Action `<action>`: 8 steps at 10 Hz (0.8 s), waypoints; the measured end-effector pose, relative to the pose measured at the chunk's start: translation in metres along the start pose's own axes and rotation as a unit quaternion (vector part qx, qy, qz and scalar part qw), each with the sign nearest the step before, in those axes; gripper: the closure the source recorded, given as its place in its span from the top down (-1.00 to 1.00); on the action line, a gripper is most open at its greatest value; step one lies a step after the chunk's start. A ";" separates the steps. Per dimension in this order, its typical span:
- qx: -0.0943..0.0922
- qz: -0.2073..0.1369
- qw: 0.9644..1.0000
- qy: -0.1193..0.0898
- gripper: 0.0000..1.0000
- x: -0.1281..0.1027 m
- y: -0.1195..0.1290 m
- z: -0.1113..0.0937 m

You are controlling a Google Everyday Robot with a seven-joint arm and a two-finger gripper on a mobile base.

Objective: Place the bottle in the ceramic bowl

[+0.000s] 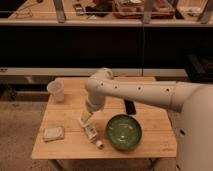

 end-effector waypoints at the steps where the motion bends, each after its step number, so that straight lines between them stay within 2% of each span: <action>1: -0.002 0.001 1.000 -0.006 0.47 -0.004 -0.010 0.010; 4: -0.004 0.005 1.000 -0.010 0.47 -0.006 -0.030 0.042; 6: -0.010 0.000 1.000 0.000 0.47 -0.003 -0.027 0.058; 8: -0.008 0.000 1.000 -0.001 0.47 -0.004 -0.025 0.068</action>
